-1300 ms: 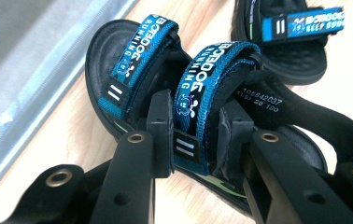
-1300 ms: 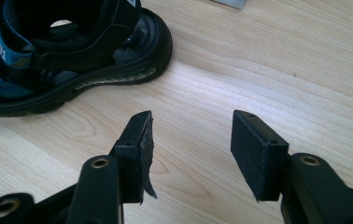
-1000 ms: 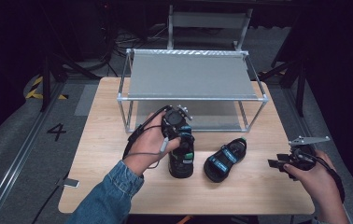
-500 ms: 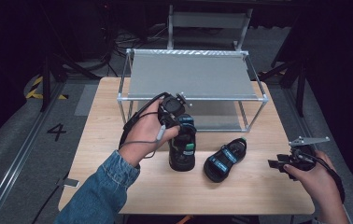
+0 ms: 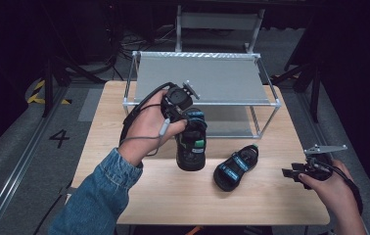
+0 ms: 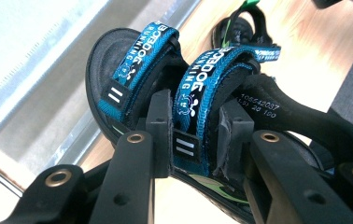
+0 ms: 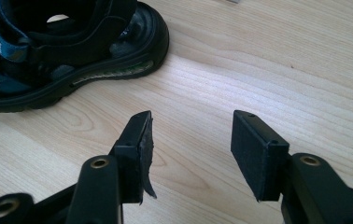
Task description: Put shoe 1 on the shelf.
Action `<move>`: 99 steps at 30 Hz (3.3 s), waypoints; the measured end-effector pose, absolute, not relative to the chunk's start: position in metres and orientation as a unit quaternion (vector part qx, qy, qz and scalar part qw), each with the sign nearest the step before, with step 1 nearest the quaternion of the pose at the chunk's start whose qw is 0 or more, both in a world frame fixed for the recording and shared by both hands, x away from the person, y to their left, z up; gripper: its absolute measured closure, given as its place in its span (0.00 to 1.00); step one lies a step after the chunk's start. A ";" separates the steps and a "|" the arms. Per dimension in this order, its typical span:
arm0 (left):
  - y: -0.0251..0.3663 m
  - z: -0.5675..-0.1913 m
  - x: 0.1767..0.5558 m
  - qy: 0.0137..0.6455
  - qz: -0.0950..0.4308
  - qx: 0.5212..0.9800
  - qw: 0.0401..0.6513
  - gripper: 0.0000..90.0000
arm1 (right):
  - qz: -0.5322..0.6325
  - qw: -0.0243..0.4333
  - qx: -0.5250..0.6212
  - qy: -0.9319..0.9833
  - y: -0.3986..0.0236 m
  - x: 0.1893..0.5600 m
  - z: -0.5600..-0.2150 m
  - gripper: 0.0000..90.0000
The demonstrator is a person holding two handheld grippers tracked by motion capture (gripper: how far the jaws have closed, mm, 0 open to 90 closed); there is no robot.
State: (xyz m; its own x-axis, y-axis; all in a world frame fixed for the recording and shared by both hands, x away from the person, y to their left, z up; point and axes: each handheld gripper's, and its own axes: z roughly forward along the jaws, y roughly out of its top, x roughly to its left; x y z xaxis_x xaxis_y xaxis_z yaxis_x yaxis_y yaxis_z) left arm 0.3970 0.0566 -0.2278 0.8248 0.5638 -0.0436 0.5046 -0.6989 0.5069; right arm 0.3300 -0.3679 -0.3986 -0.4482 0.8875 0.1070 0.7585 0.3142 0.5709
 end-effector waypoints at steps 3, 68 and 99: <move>0.056 -0.221 0.396 0.291 0.059 0.919 0.259 0.79 | 0.283 0.111 0.512 0.803 -0.367 0.330 -0.400 0.55; 0.065 -0.192 0.495 0.357 0.164 0.865 0.312 0.47 | 0.277 0.089 0.489 0.822 -0.357 0.329 -0.418 0.54; 0.040 -0.237 0.422 0.277 0.043 0.923 0.264 0.90 | 0.273 0.083 0.477 0.831 -0.345 0.336 -0.419 0.54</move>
State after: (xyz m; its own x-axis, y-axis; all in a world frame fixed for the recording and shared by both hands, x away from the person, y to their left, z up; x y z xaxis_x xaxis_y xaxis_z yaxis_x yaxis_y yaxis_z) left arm 0.4217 0.0405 -0.2373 0.8428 0.5341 -0.0666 0.4885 -0.7069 0.5115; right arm 0.3361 -0.3448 -0.4186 -0.5316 0.8382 0.1220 0.7474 0.3964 0.5331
